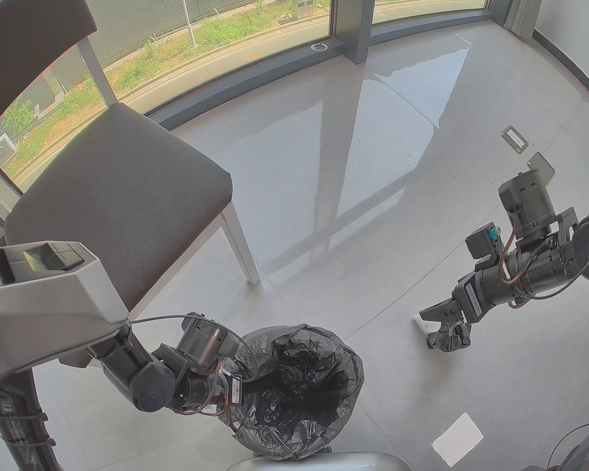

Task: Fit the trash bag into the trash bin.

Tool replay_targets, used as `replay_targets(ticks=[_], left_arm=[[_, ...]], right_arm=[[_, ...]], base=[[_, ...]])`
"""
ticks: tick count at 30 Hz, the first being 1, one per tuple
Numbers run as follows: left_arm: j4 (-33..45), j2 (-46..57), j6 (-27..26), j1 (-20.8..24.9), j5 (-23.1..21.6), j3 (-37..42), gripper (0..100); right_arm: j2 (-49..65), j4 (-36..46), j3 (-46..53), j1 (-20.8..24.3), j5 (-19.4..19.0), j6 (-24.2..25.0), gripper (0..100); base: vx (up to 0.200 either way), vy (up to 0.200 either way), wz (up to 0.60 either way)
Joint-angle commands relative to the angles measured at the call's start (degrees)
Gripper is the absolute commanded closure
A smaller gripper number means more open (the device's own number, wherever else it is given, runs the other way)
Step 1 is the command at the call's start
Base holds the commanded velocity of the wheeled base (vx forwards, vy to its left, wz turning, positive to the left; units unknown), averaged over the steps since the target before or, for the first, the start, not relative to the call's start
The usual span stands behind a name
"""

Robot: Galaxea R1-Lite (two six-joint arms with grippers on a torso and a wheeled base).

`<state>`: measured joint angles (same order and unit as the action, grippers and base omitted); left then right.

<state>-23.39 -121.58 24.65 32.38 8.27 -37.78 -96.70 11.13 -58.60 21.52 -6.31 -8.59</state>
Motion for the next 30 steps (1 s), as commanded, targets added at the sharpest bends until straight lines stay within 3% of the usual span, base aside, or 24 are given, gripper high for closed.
replay_targets(ticks=[1,16,25,26,30], left_arm=[[-1.4,-2.3,0.0,-0.2,0.1,0.0,0],[-1.5,3.5,0.0,0.5,2.5,1.7,0],[-2.3,0.8,-0.5,0.7,2.6,2.3,0],[-2.3,0.8,-0.6,0.8,2.6,2.1,100],[-2.2,0.7,-0.6,1.0,2.6,1.9,100]], right_arm=[[0.1,-0.1,0.3,0.0,0.0,0.0,0],[0.7,0.2,0.5,-0.2,0.0,0.0,0],[0.8,0.3,0.8,0.1,0.1,-0.1,0],[0.8,0.3,0.8,0.1,0.1,-0.1,0],[0.8,0.2,0.9,0.1,0.1,-0.1,0]], base=[[0.000,0.000,0.00],[0.000,0.000,0.00],[0.000,0.000,0.00],[0.000,0.000,0.00],[0.000,0.000,0.00]])
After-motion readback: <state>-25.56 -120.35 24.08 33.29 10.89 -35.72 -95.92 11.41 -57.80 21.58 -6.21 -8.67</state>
